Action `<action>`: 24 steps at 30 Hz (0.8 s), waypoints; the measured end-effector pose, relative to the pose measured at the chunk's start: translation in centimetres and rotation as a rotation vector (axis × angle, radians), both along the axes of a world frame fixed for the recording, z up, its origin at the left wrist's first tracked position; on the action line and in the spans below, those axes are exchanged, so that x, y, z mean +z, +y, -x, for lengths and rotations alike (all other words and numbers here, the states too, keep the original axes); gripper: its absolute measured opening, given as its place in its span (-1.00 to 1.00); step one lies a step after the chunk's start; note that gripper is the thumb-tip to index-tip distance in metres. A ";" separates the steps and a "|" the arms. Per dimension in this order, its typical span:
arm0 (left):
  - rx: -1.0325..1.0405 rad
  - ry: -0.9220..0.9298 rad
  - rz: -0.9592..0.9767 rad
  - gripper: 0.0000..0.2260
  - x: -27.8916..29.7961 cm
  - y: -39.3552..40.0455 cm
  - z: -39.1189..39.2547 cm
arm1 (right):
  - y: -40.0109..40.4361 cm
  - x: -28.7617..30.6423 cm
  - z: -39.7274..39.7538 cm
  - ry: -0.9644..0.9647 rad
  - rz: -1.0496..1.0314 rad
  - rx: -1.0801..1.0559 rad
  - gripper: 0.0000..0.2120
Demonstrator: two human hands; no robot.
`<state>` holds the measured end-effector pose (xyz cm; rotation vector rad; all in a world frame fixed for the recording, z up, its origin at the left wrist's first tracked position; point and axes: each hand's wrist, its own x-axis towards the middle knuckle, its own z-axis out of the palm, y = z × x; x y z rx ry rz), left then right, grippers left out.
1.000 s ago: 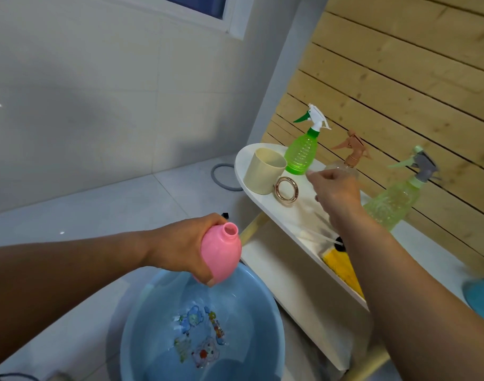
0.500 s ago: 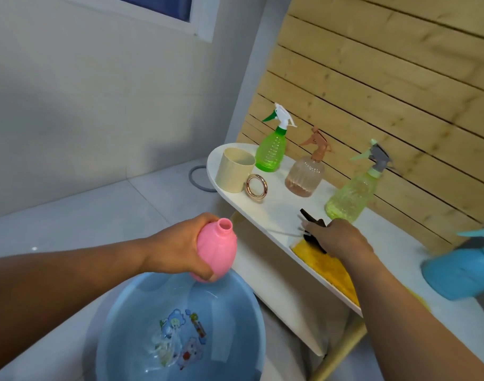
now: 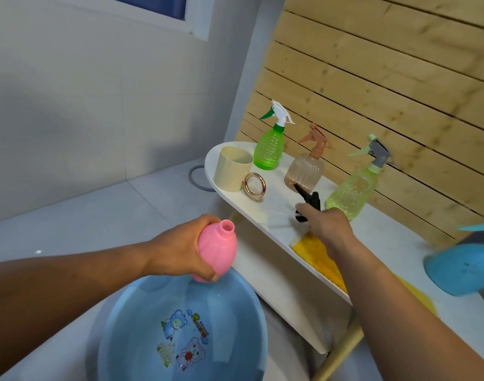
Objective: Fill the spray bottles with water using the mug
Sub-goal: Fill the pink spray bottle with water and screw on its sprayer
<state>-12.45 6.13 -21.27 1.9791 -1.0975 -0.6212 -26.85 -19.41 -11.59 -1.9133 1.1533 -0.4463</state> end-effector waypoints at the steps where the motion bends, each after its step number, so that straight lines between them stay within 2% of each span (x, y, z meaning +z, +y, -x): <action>1: -0.001 0.001 -0.003 -0.14 0.0 0.0 0.0 | 0.8 0.3 -0.4 -0.074 0.016 0.034 -0.71; 5: -0.009 0.002 -0.003 -0.14 0.2 0.1 -0.1 | 4.3 2.2 -1.6 -0.226 0.244 0.049 -0.50; 9: 0.008 0.016 0.002 -0.14 0.2 0.2 -0.2 | 7.0 3.7 -1.8 -0.326 0.532 0.074 -0.52; 14: 0.002 0.020 -0.006 -0.14 0.2 0.5 -0.3 | 8.8 3.9 -1.6 -0.356 0.755 0.114 -0.46; 20: 0.002 0.009 -0.010 -0.14 0.5 0.5 -0.2 | 11.1 2.6 -1.4 -0.467 0.739 0.309 -0.37; 24: 0.004 0.004 0.009 -0.11 0.9 0.3 0.0 | 12.1 2.2 -1.1 -0.433 0.500 0.584 -0.36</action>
